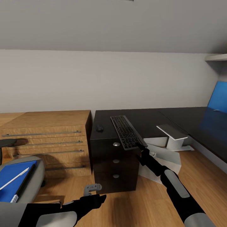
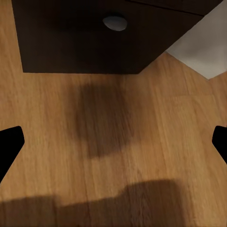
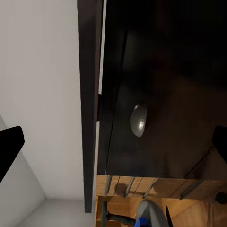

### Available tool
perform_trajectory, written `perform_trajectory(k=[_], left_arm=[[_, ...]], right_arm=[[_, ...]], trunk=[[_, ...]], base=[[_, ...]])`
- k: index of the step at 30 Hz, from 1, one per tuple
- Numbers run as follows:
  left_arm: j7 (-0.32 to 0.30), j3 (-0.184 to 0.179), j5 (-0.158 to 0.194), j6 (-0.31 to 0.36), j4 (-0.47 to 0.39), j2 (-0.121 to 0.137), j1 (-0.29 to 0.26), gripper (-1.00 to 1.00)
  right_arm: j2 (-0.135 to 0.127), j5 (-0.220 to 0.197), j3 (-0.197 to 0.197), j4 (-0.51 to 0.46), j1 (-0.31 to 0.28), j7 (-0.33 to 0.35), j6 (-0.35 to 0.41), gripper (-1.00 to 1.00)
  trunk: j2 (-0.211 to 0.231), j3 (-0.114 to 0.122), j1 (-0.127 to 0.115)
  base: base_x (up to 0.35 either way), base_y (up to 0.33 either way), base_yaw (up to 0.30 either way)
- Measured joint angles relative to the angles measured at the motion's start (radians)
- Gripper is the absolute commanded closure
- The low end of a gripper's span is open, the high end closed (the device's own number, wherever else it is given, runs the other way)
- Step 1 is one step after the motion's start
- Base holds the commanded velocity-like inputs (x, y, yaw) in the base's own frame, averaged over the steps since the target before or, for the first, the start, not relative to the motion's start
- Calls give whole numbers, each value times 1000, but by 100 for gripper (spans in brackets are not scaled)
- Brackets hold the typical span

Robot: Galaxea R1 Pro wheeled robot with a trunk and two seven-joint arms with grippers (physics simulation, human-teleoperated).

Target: In the bedroom, organize the workspace by keeping the computer under the desk, ensuring the monitor is on the desk, placing the keyboard on the desk next to the monitor, placing the mouse on the desk next to the keyboard, moving the folder from the swivel chair onto the desk next to the mouse, stacking the notebook on top of the folder with the pen on top of the notebook, and positioning the swivel chair next to the desk.

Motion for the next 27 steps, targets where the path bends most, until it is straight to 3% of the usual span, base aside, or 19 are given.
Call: perform_trajectory(k=[14,18,27], left_arm=[[-1,0,-1,0,0,0,0,-100],[0,1,0,0,0,-1,0,-100],[-1,0,1,0,0,-2,0,-100]], right_arm=[[0,0,0,0,0,0,0,-100],[0,0,0,0,0,0,0,-100],[0,0,0,0,0,0,0,-100]], trunk=[[0,0,0],[28,12,-15],[28,13,-15]], base=[[61,41,0],[2,1,0],[0,0,0]])
